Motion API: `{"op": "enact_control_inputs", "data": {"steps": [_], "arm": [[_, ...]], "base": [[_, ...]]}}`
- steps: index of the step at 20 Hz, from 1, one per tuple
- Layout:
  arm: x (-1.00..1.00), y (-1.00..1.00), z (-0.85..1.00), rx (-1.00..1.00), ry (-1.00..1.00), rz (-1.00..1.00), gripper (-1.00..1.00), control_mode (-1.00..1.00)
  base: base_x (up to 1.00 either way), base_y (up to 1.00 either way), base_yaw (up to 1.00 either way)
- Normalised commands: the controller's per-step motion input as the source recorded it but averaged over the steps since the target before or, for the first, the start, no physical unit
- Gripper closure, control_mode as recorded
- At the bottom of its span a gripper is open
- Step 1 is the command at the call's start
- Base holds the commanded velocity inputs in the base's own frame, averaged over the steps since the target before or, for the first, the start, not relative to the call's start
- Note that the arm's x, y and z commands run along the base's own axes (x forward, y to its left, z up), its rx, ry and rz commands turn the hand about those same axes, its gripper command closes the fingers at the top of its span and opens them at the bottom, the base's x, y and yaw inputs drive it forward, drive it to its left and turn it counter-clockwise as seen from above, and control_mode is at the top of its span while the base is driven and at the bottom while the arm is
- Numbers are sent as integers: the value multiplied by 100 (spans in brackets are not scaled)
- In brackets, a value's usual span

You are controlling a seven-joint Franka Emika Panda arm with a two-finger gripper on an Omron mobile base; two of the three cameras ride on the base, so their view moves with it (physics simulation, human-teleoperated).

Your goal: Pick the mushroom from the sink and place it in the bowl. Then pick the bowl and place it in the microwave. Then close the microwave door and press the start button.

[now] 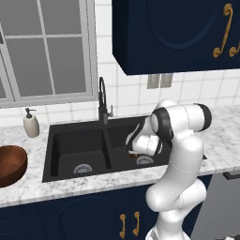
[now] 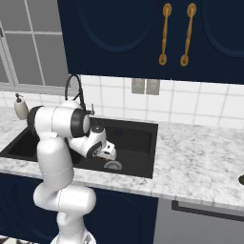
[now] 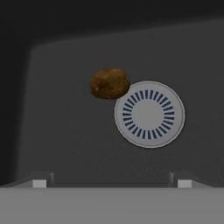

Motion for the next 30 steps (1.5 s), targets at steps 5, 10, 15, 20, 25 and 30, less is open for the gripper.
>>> {"op": "enact_control_inputs", "data": {"steps": [5, 10, 15, 20, 25, 30], "arm": [[11, 0, -3, 0, 0, -1, -100, -100], [15, 0, -7, 0, 0, -1, -100, -100], [9, 0, -5, 0, 0, -1, -100, -100], [18, 0, -11, 0, 0, 0, -100, -100], [28, 0, -17, 0, 0, 0, -100, -100], [28, 1, -28, 0, 0, 0, -100, -100]], "base": [[0, 0, 0], [0, 0, 0], [0, 0, 0], [0, 0, 0], [0, 0, 0], [0, 0, 0]]}}
